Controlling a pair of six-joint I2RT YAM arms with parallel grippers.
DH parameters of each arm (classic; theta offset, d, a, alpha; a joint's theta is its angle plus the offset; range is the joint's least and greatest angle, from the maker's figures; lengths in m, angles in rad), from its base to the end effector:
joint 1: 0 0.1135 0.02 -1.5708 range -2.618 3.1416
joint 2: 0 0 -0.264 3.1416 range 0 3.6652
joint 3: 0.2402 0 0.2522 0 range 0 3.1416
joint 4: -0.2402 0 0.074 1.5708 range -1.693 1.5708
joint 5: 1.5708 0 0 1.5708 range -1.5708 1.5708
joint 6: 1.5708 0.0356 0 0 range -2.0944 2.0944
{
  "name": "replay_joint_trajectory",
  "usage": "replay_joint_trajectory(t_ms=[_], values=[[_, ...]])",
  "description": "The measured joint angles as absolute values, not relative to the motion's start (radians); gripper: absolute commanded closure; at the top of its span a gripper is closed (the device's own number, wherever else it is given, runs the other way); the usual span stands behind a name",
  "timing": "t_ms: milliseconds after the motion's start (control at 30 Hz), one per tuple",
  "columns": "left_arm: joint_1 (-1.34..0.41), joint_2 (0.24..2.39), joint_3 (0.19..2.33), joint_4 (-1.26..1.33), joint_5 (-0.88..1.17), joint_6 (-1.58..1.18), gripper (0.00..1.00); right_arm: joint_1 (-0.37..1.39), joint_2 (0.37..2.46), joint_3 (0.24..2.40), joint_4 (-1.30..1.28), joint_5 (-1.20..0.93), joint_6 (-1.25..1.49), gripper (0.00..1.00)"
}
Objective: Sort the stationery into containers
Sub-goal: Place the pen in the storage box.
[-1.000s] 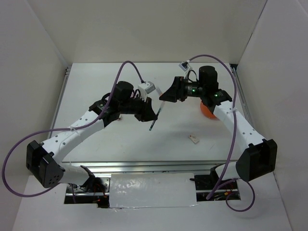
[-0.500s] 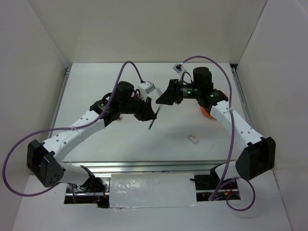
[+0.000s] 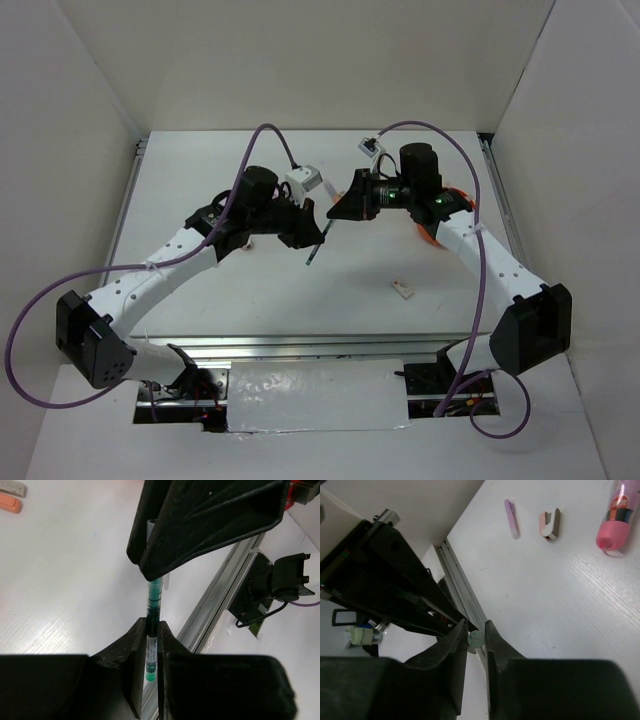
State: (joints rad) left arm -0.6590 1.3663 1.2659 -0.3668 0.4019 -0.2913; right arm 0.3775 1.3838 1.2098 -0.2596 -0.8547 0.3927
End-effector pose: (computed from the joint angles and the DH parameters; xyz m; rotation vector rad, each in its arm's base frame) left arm 0.2377 -0.2017 0.3591 0.6526 2.0470 -0.9865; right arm 0.2791 0.1396 0.3487 -0.5704 2.0171 1.3326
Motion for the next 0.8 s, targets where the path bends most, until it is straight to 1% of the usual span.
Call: replay_joint_trajectory(t_ms=[33, 100, 133, 167, 200, 267, 300, 333, 600, 800], values=[[-0.659, 1.367, 1.266, -0.368, 0.398, -0.290, 0.86, 0.378, 1.384, 1.210, -0.259, -0.860, 0.397, 0.89], [-0.659, 1.370, 1.266, -0.369, 0.395, -0.290, 0.77, 0.380, 1.383, 1.210, -0.256, -0.862, 0.397, 0.97], [-0.659, 1.371, 1.266, -0.372, 0.393, -0.289, 0.64, 0.380, 1.383, 1.210, -0.258, -0.860, 0.394, 1.00], [-0.659, 1.371, 1.266, -0.374, 0.390, -0.289, 0.57, 0.380, 1.383, 1.210, -0.260, -0.859, 0.392, 1.00], [-0.659, 1.371, 1.266, -0.375, 0.385, -0.290, 0.44, 0.382, 1.383, 1.211, -0.264, -0.851, 0.379, 1.00], [-0.658, 1.371, 1.266, -0.377, 0.373, -0.289, 0.35, 0.381, 1.383, 1.211, -0.274, -0.841, 0.361, 1.00], [-0.653, 1.371, 1.266, -0.380, 0.368, -0.291, 0.13, 0.379, 1.383, 1.211, -0.280, -0.834, 0.349, 1.00], [-0.648, 1.371, 1.266, -0.387, 0.367, -0.295, 0.01, 0.375, 1.382, 1.211, -0.288, -0.827, 0.338, 1.00], [-0.518, 1.370, 1.272, -0.412, 0.397, -0.321, 0.01, 0.291, 1.325, 1.211, -0.351, -0.782, 0.244, 1.00], [-0.506, 1.332, 1.258, -0.397, 0.362, -0.312, 0.01, 0.159, 1.259, 1.211, -0.400, -0.690, 0.149, 1.00]])
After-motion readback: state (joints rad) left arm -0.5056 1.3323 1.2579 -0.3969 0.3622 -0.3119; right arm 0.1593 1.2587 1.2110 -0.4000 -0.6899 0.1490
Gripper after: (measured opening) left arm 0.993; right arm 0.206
